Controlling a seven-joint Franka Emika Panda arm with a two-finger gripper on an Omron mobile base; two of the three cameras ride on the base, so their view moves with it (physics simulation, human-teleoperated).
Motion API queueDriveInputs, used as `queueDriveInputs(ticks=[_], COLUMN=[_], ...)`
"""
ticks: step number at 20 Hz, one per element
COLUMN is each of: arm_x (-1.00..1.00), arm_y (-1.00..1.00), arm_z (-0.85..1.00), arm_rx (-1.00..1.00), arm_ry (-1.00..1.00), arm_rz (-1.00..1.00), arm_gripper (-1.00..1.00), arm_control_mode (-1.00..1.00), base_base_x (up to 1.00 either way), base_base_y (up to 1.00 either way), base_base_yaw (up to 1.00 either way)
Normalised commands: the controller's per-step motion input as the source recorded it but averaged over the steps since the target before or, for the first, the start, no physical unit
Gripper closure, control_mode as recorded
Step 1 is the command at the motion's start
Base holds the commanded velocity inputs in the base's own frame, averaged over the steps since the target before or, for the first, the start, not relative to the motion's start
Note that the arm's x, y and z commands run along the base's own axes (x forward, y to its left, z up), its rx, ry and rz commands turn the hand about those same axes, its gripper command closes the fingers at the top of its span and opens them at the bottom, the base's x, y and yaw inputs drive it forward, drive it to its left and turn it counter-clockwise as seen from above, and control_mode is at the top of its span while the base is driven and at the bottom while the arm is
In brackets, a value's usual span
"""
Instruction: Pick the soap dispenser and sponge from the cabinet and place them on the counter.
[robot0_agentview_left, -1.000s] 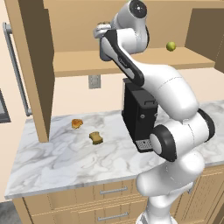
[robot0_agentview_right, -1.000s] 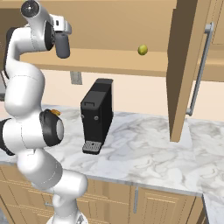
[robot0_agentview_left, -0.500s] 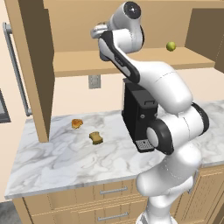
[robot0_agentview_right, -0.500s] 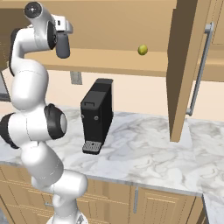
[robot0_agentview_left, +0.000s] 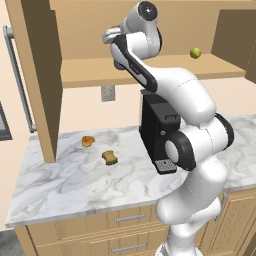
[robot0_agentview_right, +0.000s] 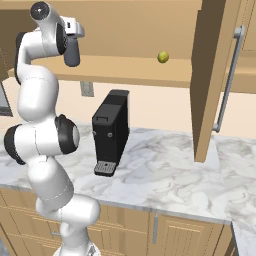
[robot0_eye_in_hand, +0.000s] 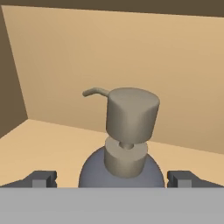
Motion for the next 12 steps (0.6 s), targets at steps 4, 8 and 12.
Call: queueDriveInputs(ticks=[4, 8, 12], arm_x=[0.13, 0.13, 0.14], arm_y=[0.00, 0.00, 0.00], arm_z=[-0.01, 0.00, 0.00], arm_rx=[-0.02, -0.01, 0.00], arm_ry=[0.00, 0.00, 0.00], arm_rz=[0.00, 0.00, 0.00], arm_gripper=[-1.00, -1.00, -1.00], arm_control_mode=[-1.00, -1.00, -1.00], base_base_x=[0.00, 0.00, 0.00], base_base_y=[0.00, 0.00, 0.00], base_base_yaw=[0.00, 0.00, 0.00])
